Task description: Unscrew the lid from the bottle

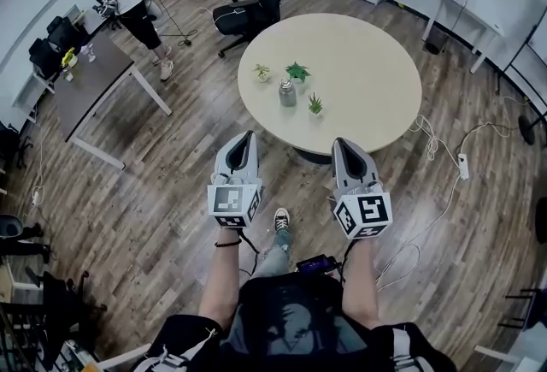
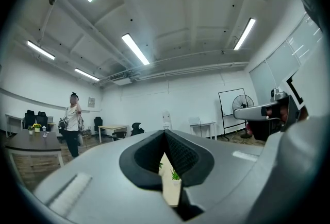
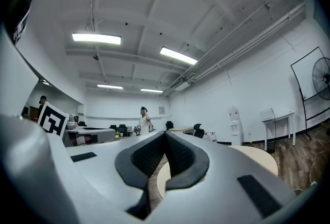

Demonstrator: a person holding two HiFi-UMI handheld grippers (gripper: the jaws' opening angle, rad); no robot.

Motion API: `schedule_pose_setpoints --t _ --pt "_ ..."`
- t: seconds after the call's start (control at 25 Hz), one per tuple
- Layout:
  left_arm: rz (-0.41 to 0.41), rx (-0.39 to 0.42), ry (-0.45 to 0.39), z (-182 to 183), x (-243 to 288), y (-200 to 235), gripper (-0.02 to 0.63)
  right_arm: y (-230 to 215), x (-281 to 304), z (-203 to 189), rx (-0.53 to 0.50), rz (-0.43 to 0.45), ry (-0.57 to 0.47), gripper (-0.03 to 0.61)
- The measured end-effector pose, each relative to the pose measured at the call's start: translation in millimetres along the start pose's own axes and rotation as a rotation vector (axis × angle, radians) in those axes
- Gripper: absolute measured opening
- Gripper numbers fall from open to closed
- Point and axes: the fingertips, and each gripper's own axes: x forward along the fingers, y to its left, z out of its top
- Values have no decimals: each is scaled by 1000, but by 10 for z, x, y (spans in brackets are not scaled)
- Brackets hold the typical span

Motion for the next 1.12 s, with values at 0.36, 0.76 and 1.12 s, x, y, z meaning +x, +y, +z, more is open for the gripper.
schedule_pose_setpoints --t 0.36,0.76,1.12 --pt "-38 -38 -41 -177 1281 479 2 -629 1097 -92 -50 -61 3 3" --pt "-84 -24 -75 -126 2331 913 2 -923 2217 -119 -50 -72 38 3" --pt "-62 -14 -75 -250 2874 911 2 -1288 2556 -316 -21 -35 88 3"
